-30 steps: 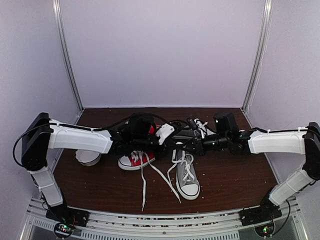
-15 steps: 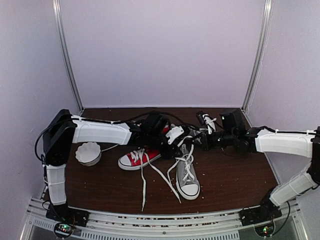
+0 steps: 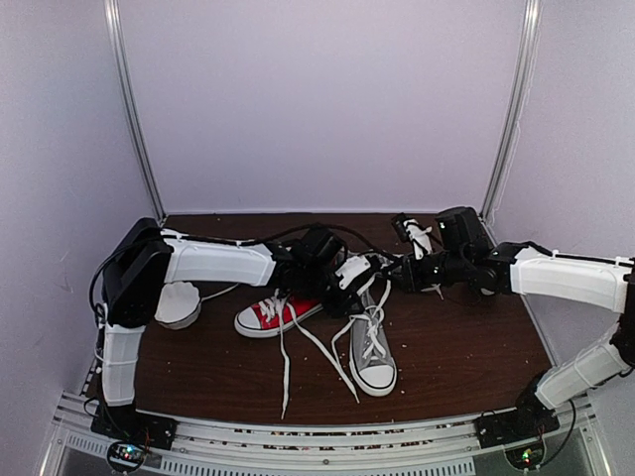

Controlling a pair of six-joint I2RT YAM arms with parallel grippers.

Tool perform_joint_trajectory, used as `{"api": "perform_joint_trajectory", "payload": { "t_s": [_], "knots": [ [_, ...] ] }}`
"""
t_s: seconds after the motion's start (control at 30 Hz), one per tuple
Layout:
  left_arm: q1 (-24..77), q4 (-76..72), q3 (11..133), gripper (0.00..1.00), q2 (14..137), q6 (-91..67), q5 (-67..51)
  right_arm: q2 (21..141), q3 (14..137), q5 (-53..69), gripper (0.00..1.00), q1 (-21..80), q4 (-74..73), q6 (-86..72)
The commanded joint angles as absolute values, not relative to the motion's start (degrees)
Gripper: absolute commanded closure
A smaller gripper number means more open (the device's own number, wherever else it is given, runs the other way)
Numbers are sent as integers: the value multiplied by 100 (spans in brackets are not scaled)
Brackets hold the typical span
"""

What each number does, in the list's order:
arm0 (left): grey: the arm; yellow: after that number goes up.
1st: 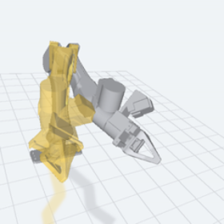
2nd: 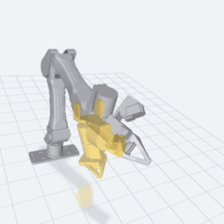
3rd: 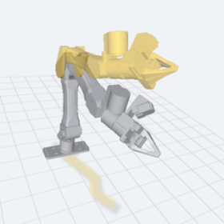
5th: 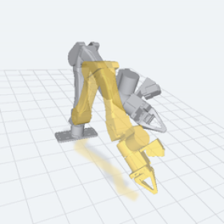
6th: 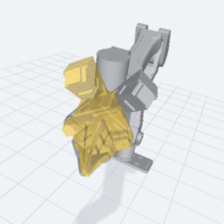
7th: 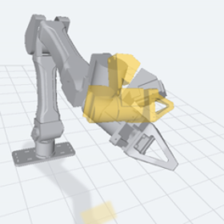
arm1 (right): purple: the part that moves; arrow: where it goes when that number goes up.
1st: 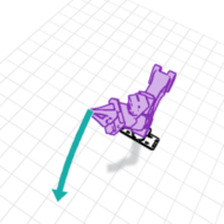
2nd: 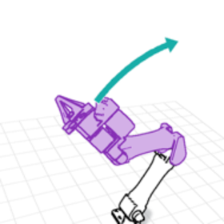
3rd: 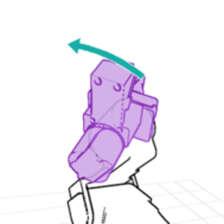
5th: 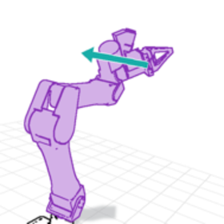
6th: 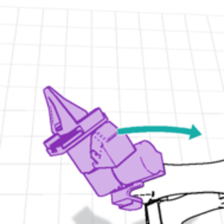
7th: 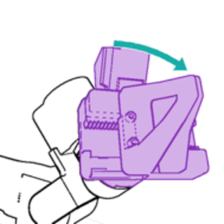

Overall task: Tie the shoes
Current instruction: Pick up the shoelace from the shoe.

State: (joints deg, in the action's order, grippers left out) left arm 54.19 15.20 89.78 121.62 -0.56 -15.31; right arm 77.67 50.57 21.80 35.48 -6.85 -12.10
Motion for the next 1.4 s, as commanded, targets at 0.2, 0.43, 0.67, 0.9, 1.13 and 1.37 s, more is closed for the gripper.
{"api": "perform_joint_trajectory", "payload": {
  "t_s": [0.2,0.43,0.67,0.9,1.13,1.37],
  "knots": [
    [5403,1899,9417,67,12544,-4,-1405,7710,5230,2152,100,3533,-675,-1283],
    [5455,2003,9442,63,12539,183,-1628,7794,5239,2101,100,3534,-611,-1309],
    [5495,1733,9069,59,12257,470,-1849,7925,5324,2167,100,3533,-625,-1327],
    [5502,2149,9579,78,12648,501,-1616,7930,5317,2197,100,3533,-590,-1404],
    [5502,907,8450,100,11630,535,-1256,7965,5363,2315,100,3449,-361,-1709],
    [5664,-153,7573,100,11041,988,-772,8194,5309,3352,100,2937,584,-2882]
  ]
}}
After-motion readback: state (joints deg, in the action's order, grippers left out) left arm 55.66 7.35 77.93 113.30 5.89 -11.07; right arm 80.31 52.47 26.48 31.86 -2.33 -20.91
